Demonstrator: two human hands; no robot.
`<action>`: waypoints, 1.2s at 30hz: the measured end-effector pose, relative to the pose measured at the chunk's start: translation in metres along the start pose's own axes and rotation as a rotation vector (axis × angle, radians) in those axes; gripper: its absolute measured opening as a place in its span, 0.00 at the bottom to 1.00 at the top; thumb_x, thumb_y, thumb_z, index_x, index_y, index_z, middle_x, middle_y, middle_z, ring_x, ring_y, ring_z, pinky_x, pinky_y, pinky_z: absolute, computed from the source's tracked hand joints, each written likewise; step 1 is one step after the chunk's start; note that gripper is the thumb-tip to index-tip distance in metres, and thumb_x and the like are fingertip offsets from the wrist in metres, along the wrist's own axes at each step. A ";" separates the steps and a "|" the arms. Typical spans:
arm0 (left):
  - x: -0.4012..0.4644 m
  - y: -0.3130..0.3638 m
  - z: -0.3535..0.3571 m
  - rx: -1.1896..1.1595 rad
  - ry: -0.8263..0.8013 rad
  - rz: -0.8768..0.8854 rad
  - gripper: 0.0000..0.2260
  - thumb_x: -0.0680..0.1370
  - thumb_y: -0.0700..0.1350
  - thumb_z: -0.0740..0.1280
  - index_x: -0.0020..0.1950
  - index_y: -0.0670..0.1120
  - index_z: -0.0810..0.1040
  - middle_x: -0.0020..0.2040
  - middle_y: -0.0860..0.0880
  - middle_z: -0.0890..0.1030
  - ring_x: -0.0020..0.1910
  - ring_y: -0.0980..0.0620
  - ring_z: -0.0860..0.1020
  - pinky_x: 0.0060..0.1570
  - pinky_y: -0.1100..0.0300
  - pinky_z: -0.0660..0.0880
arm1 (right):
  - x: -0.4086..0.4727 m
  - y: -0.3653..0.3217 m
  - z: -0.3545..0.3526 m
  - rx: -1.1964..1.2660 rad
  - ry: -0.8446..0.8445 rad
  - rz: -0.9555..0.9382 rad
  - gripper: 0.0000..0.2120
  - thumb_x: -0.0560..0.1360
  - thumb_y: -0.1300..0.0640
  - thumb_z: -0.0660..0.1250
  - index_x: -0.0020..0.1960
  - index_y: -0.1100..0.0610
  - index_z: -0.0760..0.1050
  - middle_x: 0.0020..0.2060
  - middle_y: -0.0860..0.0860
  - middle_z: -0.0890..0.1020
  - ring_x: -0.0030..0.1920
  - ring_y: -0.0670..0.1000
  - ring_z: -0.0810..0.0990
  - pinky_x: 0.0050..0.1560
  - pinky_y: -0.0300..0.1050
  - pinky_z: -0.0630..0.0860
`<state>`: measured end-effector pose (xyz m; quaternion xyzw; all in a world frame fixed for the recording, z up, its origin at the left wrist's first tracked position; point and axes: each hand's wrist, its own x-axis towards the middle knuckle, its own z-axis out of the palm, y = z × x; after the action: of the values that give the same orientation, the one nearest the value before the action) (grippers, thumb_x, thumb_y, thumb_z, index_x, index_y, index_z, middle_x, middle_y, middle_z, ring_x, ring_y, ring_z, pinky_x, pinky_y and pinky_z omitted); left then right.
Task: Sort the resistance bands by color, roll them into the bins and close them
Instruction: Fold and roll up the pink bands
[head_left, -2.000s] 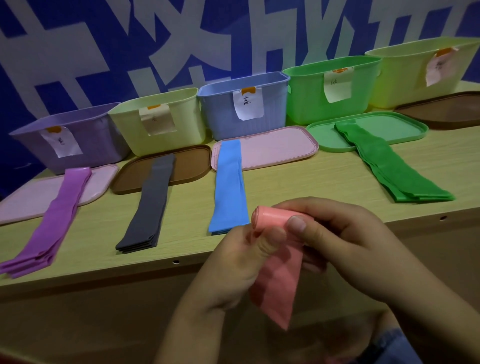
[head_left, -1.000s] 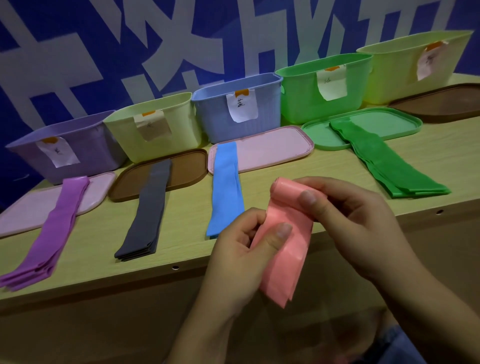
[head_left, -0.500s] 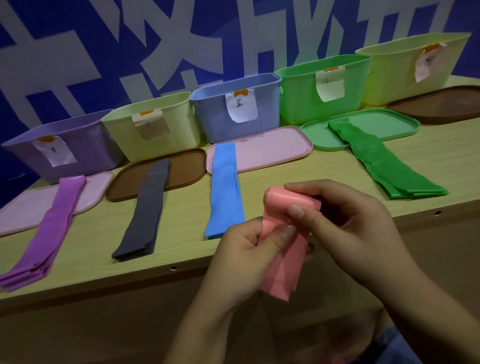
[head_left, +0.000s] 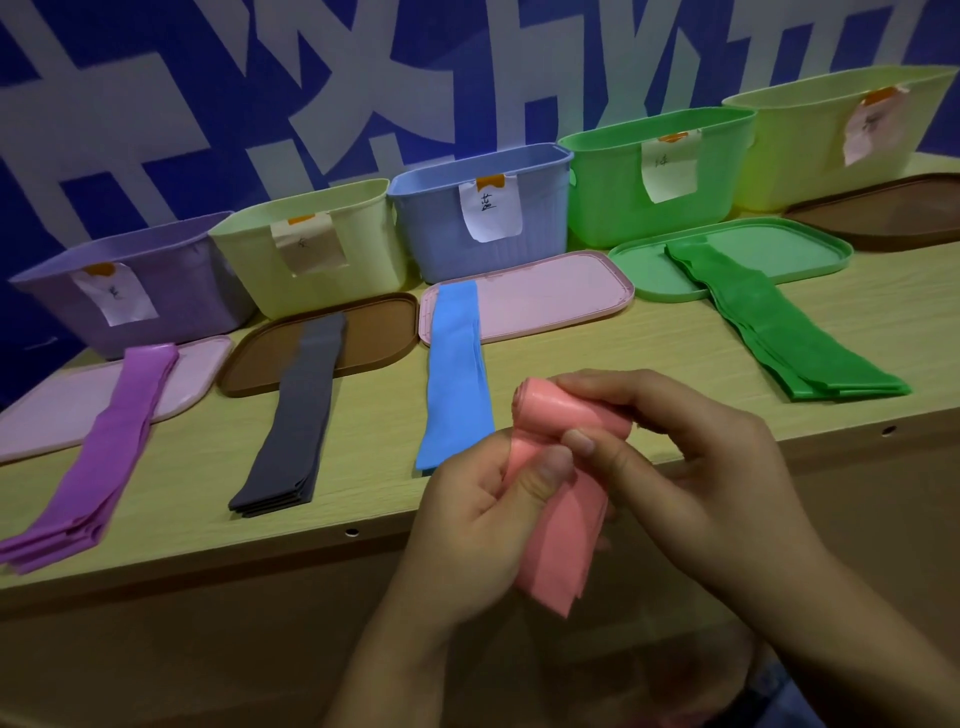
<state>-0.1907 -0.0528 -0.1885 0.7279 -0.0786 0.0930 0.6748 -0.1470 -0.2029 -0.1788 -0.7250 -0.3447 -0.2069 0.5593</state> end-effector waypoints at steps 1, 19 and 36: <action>0.001 -0.001 0.000 -0.011 0.022 -0.005 0.17 0.72 0.59 0.68 0.45 0.46 0.80 0.40 0.43 0.84 0.36 0.43 0.84 0.33 0.51 0.81 | 0.000 0.001 0.001 -0.014 -0.006 -0.017 0.14 0.72 0.50 0.66 0.56 0.52 0.78 0.51 0.40 0.81 0.52 0.38 0.79 0.44 0.30 0.76; 0.004 -0.008 0.000 -0.029 0.009 -0.024 0.10 0.68 0.59 0.72 0.46 0.58 0.83 0.42 0.52 0.85 0.41 0.55 0.83 0.39 0.63 0.78 | 0.005 0.007 -0.004 0.386 -0.279 0.356 0.13 0.70 0.53 0.67 0.54 0.46 0.79 0.50 0.42 0.84 0.50 0.43 0.82 0.45 0.36 0.78; 0.013 -0.014 -0.004 -0.596 -0.507 -0.335 0.32 0.72 0.67 0.62 0.64 0.43 0.76 0.51 0.42 0.83 0.50 0.45 0.82 0.55 0.50 0.77 | 0.030 0.008 -0.026 0.605 -0.472 0.393 0.22 0.67 0.41 0.71 0.54 0.55 0.82 0.38 0.59 0.80 0.38 0.54 0.75 0.38 0.43 0.71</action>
<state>-0.1748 -0.0481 -0.1988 0.5034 -0.1461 -0.2268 0.8209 -0.1185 -0.2207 -0.1563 -0.6077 -0.3638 0.1855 0.6811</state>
